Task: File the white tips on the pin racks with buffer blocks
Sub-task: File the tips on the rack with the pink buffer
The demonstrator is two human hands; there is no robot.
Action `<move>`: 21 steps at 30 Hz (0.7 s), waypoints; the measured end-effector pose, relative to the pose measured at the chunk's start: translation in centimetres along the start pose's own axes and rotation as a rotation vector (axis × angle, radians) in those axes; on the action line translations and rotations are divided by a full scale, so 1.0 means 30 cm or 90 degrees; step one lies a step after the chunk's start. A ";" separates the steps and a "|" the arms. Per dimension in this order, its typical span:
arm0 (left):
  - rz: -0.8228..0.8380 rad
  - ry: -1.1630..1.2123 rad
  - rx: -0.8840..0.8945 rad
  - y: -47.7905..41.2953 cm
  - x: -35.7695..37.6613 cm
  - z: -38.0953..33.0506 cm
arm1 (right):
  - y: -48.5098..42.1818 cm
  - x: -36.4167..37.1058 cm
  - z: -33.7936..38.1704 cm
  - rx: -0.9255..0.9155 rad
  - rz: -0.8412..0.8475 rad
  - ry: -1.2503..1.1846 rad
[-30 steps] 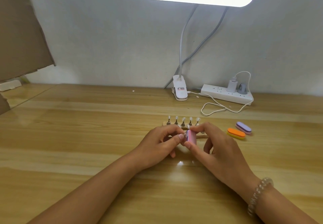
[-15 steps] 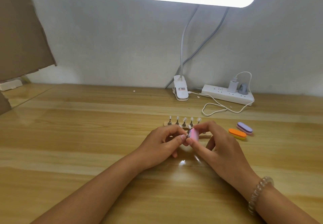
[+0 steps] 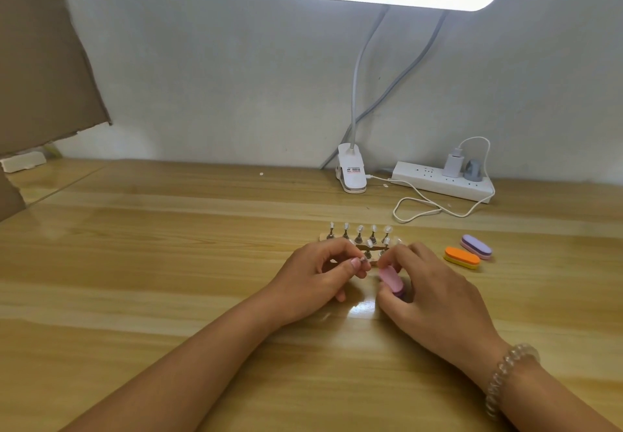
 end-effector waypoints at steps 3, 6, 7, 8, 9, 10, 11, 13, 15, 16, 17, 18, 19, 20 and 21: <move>-0.022 -0.006 -0.008 0.000 -0.009 0.007 | -0.002 -0.009 -0.010 0.013 0.006 0.020; -0.040 0.013 -0.022 0.001 -0.015 0.012 | -0.002 -0.021 -0.034 0.027 -0.002 0.079; -0.044 0.022 -0.026 0.001 -0.016 0.013 | -0.002 -0.024 -0.039 0.026 -0.008 0.094; -0.046 0.028 -0.029 0.001 -0.017 0.014 | -0.002 -0.027 -0.039 0.021 -0.017 0.103; -0.047 0.032 -0.031 0.001 -0.017 0.014 | -0.002 -0.028 -0.036 0.012 -0.025 0.107; -0.046 0.031 -0.031 0.002 -0.017 0.014 | -0.003 -0.025 -0.030 -0.003 -0.030 0.106; -0.044 0.030 -0.030 0.002 -0.015 0.014 | -0.003 -0.020 -0.022 -0.020 -0.029 0.103; -0.040 0.028 -0.030 0.004 -0.012 0.014 | -0.005 -0.007 -0.007 -0.055 -0.022 0.093; -0.037 0.024 -0.025 0.005 -0.011 0.013 | -0.010 0.001 -0.002 -0.072 -0.019 0.080; -0.036 0.019 -0.022 0.004 -0.010 0.012 | -0.013 0.002 -0.002 -0.076 -0.022 0.076; -0.035 0.014 -0.020 0.004 -0.010 0.013 | -0.015 0.000 -0.001 -0.083 -0.029 0.075; -0.036 0.010 -0.021 0.003 -0.010 0.014 | -0.017 -0.003 0.002 -0.091 -0.038 0.076; -0.037 0.008 -0.023 0.003 -0.010 0.016 | -0.017 -0.006 0.006 -0.100 -0.045 0.077; -0.039 0.007 -0.026 0.003 -0.011 0.017 | -0.018 -0.007 0.011 -0.109 -0.050 0.078; -0.042 0.003 -0.028 0.004 -0.011 0.018 | -0.018 -0.008 0.015 -0.116 -0.053 0.080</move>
Point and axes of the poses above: each hand's wrist, its own y-axis away from the middle knuckle, its own x-axis out of the palm, z = x × y, the point moved 7 cm from there along -y, towards the middle knuckle, and after that the axes turned 3 degrees about -z, right-handed, at the moved point
